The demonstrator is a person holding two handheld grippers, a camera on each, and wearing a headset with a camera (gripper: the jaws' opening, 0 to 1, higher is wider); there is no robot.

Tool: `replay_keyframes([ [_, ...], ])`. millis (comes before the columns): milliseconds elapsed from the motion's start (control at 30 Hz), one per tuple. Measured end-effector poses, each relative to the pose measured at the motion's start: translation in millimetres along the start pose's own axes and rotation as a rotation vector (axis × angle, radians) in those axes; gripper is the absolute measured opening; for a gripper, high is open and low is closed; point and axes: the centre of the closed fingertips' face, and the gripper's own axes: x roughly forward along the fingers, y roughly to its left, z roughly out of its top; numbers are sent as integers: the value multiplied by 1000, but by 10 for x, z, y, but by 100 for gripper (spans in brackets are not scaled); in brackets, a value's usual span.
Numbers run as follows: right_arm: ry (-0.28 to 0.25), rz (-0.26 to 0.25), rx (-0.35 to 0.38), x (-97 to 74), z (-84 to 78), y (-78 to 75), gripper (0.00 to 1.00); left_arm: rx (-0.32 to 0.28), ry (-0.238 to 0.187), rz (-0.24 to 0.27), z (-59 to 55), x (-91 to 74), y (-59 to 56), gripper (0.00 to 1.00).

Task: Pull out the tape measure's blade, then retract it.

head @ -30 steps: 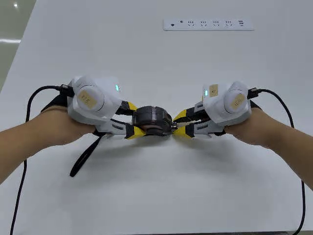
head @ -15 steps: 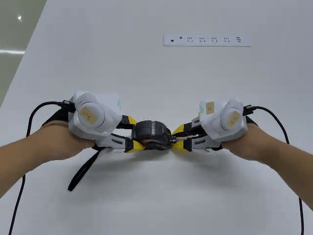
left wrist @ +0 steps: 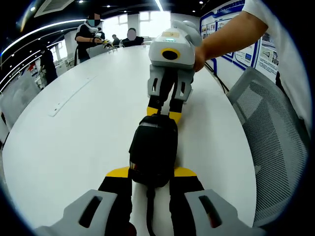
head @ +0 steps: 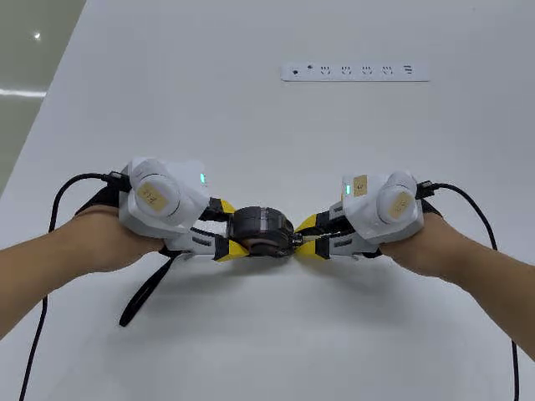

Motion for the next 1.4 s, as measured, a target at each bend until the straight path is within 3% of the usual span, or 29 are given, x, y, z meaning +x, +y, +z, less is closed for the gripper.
replay_keyframes([
  [467, -1, -6, 8, -101, -91, -7, 7, -6, -3, -5, 7, 4, 6, 23],
  [1400, 73, -40, 14, -492, -415, -26, 7, 5, 6, -7, 14, 4, 7, 23],
])
